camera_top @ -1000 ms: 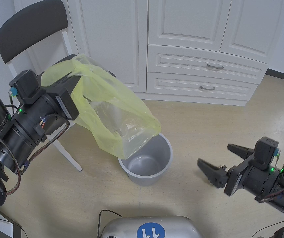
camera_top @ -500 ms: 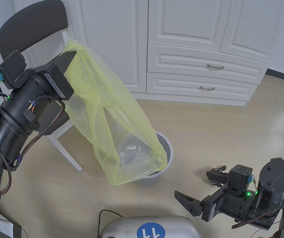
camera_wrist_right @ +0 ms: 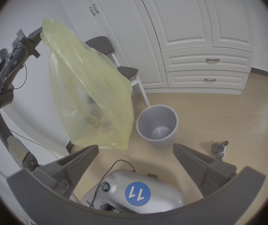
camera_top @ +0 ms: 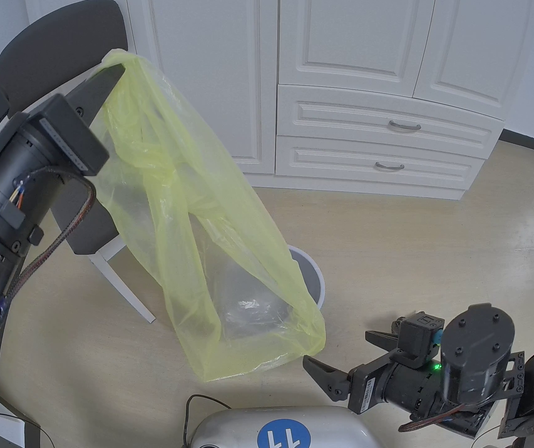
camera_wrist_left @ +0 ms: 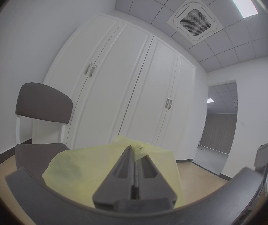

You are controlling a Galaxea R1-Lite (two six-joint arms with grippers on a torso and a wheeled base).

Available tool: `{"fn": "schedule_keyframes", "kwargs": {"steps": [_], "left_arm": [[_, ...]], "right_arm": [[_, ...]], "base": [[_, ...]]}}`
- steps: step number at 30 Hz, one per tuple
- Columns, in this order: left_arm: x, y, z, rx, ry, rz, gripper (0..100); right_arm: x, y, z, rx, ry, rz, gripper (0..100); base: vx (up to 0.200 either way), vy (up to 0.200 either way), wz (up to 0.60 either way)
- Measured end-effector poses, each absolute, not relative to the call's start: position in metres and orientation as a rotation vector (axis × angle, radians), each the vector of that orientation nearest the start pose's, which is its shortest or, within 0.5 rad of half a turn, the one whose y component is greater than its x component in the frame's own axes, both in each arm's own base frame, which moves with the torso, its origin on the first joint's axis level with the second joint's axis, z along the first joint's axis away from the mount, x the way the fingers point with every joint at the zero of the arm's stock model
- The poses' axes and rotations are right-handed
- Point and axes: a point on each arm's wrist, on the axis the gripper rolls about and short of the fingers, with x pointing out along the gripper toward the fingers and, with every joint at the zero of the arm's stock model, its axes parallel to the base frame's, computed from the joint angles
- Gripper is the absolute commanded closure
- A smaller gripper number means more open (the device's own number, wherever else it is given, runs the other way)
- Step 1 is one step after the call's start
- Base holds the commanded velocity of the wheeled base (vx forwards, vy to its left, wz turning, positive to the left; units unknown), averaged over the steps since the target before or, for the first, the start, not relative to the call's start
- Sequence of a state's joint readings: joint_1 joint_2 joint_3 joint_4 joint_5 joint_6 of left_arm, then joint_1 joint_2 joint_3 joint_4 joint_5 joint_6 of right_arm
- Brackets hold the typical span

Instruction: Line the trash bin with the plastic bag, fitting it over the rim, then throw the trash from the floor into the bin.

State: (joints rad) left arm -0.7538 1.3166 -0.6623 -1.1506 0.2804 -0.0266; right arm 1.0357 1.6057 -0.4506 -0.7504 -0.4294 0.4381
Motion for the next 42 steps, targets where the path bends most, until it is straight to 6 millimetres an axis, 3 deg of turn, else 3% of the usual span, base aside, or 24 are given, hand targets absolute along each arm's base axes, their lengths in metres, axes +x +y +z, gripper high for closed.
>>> {"fn": "schedule_keyframes", "kwargs": {"steps": [10,19,27,34,42], "left_arm": [[0.132,-0.127,0.303,-0.285,-0.478,-0.504,100],[0.111,-0.121,0.315,-0.305,-0.532,-0.544,100],[0.101,-0.115,0.32,-0.319,-0.558,-0.553,100],[0.1,-0.114,0.321,-0.323,-0.564,-0.555,100],[0.098,-0.112,0.322,-0.327,-0.569,-0.554,100]], "right_arm": [[0.138,0.226,0.131,0.286,0.461,0.507,0],[0.157,0.24,0.142,0.409,0.414,0.426,0],[0.181,0.239,0.164,0.575,0.307,0.385,0],[0.192,0.231,0.186,0.758,0.129,0.452,0],[0.189,0.217,0.175,0.765,0.133,0.54,0]], "base": [[0.0,0.0,0.0],[0.0,0.0,0.0],[0.0,0.0,0.0],[0.0,0.0,0.0],[0.0,0.0,0.0]]}}
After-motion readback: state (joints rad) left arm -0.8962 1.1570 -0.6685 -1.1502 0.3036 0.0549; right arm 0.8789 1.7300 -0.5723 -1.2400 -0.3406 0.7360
